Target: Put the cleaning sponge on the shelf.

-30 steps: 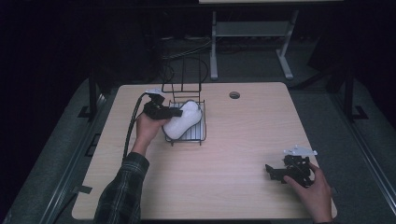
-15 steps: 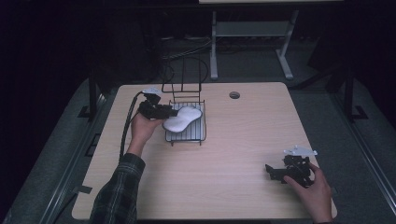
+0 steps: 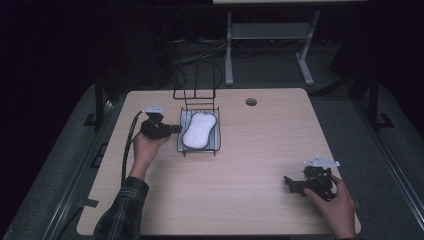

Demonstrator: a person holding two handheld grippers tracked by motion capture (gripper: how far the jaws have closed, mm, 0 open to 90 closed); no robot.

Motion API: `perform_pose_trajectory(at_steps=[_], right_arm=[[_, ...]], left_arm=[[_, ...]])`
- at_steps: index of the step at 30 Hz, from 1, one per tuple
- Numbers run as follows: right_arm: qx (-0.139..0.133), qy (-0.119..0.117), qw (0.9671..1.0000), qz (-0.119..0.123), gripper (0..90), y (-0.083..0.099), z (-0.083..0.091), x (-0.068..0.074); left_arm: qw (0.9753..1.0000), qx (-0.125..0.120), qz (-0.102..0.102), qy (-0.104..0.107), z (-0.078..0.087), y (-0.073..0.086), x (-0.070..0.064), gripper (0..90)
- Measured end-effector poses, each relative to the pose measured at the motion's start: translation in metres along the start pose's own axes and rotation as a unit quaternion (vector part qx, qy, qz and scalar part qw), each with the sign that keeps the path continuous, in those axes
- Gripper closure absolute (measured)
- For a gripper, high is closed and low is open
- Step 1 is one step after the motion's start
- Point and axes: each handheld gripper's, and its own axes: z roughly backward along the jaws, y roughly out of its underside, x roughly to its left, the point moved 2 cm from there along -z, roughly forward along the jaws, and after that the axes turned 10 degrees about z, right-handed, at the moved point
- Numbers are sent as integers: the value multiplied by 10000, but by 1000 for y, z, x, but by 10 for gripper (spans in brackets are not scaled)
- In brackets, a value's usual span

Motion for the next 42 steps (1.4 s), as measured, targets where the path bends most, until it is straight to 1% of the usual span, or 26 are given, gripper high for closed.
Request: perform_pose_trajectory(at_steps=[2,3,5,6,7,8,9,10,13,15,20,21,23,26,29,30,32,35,37,40,42], right_arm=[[4,-1,10000,-2,2,0,0,0],[3,-1,10000,-5,2,0,0,0],[2,-1,10000,-4,2,0,0,0],[3,-1,10000,-1,2,0,0,0],[2,-1,10000,-4,2,0,0,0],[2,-1,10000,-4,2,0,0,0],[1,0,10000,-3,2,0,0,0],[2,-1,10000,-3,2,0,0,0],[2,-1,10000,-3,2,0,0,0],[1,0,10000,-1,2,0,0,0],[2,-1,10000,-3,2,0,0,0],[4,-1,10000,-2,2,0,0,0],[4,0,10000,-1,2,0,0,0],[2,-1,10000,-4,2,0,0,0],[2,-1,10000,-5,2,0,0,0],[2,-1,10000,-4,2,0,0,0],[1,-1,10000,-3,2,0,0,0],[2,-1,10000,-4,2,0,0,0],[3,-1,10000,-5,2,0,0,0],[3,-1,10000,-5,2,0,0,0],[1,-1,10000,-3,2,0,0,0]], left_arm=[[10000,15,1,10,-1,2,-1,894],[9999,117,-44,45,-5,6,-4,896],[9998,159,-77,68,-9,8,-6,896],[9996,249,-120,89,-13,10,-8,896],[9995,278,-122,87,-15,11,-10,896],[9992,348,-193,64,-17,12,-11,896],[9991,353,-209,77,-20,13,-13,896],[9992,339,-184,120,-21,13,-15,896],[9987,404,-251,176,-24,13,-19,896],[9986,418,-258,195,-27,13,-22,896],[9986,418,-260,186,-26,12,-21,896],[9988,407,-209,183,-26,12,-21,896],[9988,395,-251,153,-25,12,-21,893],[9988,371,-273,136,-22,11,-20,858],[9989,378,-213,148,-17,10,-21,811],[9987,430,-222,135,-14,10,-21,782],[9988,405,-252,59,-10,10,-22,704],[9989,412,-213,22,-2,11,-24,575],[9990,363,-244,-34,5,12,-26,518],[9989,371,-280,-56,15,15,-30,424],[9987,371,-299,-153,21,18,-33,369]])
